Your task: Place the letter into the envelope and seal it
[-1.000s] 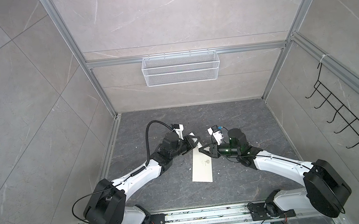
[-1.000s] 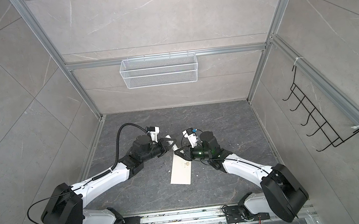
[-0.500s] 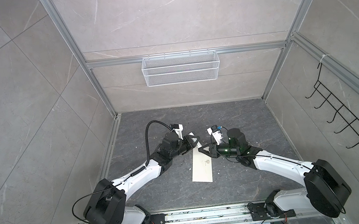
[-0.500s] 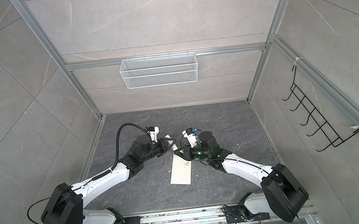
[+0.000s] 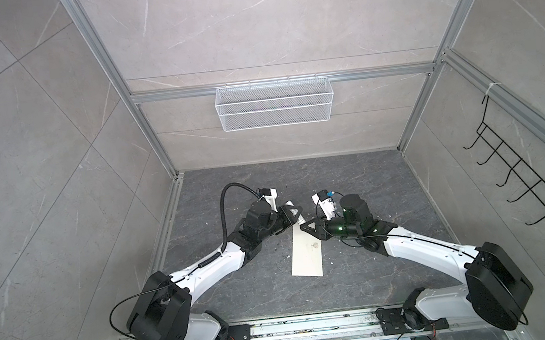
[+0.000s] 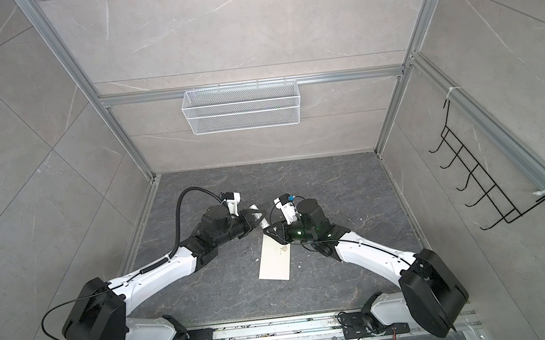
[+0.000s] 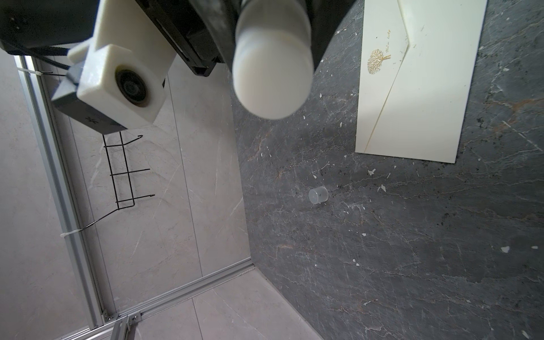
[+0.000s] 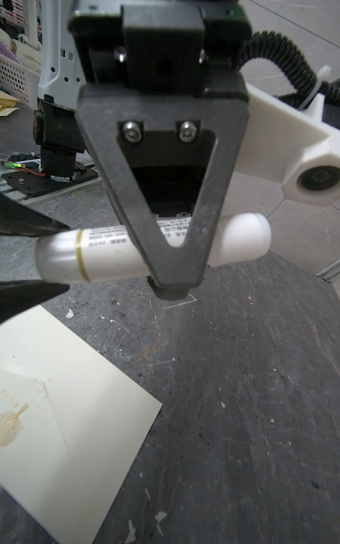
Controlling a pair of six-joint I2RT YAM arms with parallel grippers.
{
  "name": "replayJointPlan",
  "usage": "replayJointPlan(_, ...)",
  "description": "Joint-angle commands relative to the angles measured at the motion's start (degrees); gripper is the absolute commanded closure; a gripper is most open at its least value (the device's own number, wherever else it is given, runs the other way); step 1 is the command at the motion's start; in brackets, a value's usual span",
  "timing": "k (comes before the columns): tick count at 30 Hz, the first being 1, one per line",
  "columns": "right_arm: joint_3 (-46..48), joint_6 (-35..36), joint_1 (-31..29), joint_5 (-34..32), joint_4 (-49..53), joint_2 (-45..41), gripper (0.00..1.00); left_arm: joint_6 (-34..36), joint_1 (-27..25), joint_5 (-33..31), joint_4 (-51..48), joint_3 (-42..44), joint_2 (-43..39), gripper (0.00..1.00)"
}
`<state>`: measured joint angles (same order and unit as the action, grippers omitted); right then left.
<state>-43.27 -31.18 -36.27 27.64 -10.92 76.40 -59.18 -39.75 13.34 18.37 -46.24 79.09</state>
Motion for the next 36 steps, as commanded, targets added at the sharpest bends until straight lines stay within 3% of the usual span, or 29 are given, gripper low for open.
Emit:
replayJointPlan(1,-2.02,1.07,-0.18,-3.81,1.94,-1.19,0.91,1.90,-0.75,-0.33,0.88,-0.12,-0.83,1.00)
replayJointPlan(10,-2.35,0.87,-0.22,-3.91,2.16,-0.95,0.71,1.85,-0.79,-0.26,0.68,-0.34,-1.00,1.00)
replayJointPlan(19,-2.38,-0.13,-0.37,-4.13,0.60,-0.82,0.63,1.80,-0.79,0.20,0.60,-0.52,-0.98,1.00)
replayJointPlan(22,-2.78,-0.45,-0.28,-3.66,0.22,-0.46,0.64,1.91,-0.79,0.25,0.60,-0.52,-0.96,1.00)
replayJointPlan(30,-3.72,-0.73,-0.29,-3.70,0.25,0.35,0.83,2.04,-0.86,0.31,0.42,-0.61,-0.67,1.00)
replayJointPlan(36,-6.07,2.68,-2.56,-10.71,5.89,0.02,0.90,2.13,-0.97,-0.02,0.28,-0.70,-0.17,1.00)
